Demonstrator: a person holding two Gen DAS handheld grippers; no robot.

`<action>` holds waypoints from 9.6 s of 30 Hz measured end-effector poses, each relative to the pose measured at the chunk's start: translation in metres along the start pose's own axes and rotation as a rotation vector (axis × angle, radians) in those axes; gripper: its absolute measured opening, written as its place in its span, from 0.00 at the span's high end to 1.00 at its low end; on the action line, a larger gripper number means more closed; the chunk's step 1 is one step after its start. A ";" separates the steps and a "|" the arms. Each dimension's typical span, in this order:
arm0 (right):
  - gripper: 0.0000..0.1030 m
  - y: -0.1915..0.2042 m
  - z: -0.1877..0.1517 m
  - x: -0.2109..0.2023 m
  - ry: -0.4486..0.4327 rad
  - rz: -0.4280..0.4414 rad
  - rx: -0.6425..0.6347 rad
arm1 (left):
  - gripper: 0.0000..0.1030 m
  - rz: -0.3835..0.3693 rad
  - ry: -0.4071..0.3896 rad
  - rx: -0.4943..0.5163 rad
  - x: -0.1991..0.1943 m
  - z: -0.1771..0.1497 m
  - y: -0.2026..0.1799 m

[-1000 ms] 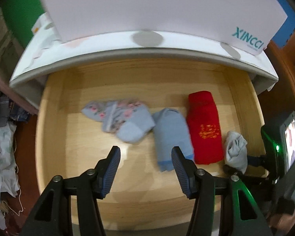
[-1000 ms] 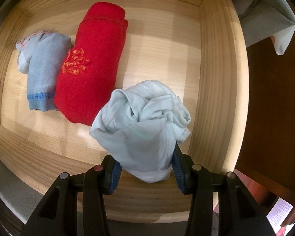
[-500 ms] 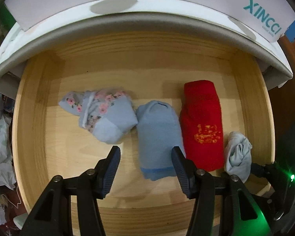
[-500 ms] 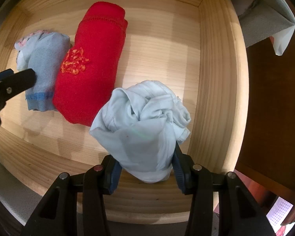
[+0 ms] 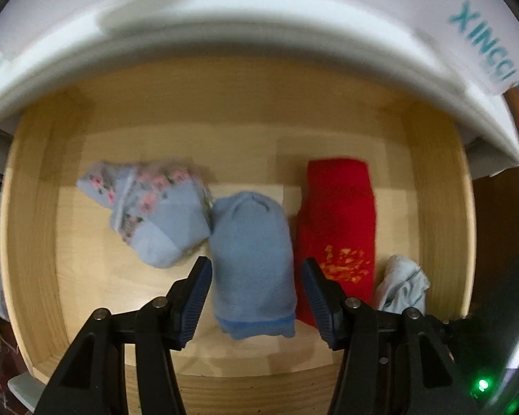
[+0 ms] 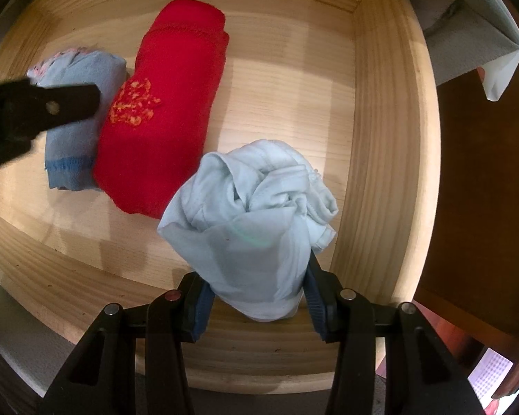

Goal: Take underwear out of drawer
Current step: 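Grasp the light blue rolled sock with the left tool while the right tool holds the pale blue garment, then lift the light blue sock into the white box and open the left tool, then bring the left tool back over the drawer, then lift the pale blue garment into the white box and open the right tool, then reach the right tool into the drawer and grasp the red rolled garment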

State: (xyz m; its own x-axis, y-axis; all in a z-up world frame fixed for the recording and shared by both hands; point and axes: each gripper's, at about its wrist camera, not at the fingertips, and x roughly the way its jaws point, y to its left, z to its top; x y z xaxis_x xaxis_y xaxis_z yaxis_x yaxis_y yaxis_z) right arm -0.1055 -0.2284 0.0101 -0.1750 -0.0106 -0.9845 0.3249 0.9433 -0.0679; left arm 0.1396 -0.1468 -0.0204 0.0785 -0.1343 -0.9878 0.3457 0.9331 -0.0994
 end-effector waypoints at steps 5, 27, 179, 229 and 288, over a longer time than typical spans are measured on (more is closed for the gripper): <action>0.56 0.004 0.000 0.001 -0.001 0.000 -0.001 | 0.46 0.030 0.048 -0.004 0.015 0.000 0.002; 0.56 0.015 0.009 0.008 0.016 -0.021 -0.007 | 0.66 0.055 0.133 0.032 0.018 -0.024 0.000; 0.65 0.022 0.002 -0.012 -0.028 -0.035 0.034 | 0.44 0.187 -0.324 0.066 -0.069 -0.087 0.107; 0.65 -0.027 0.088 -0.307 -0.459 0.002 0.048 | 0.44 0.171 -0.337 0.048 -0.048 -0.100 0.116; 0.36 -0.011 0.013 -0.186 -0.257 0.096 0.013 | 0.44 0.148 -0.343 0.030 -0.046 -0.100 0.118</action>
State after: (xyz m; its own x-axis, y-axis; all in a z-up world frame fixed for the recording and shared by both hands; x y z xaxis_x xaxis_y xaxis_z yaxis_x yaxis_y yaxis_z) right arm -0.0647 -0.2408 0.1921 0.0981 -0.0066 -0.9952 0.3404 0.9399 0.0273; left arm 0.0837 0.0031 0.0018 0.4364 -0.1069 -0.8934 0.3341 0.9412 0.0506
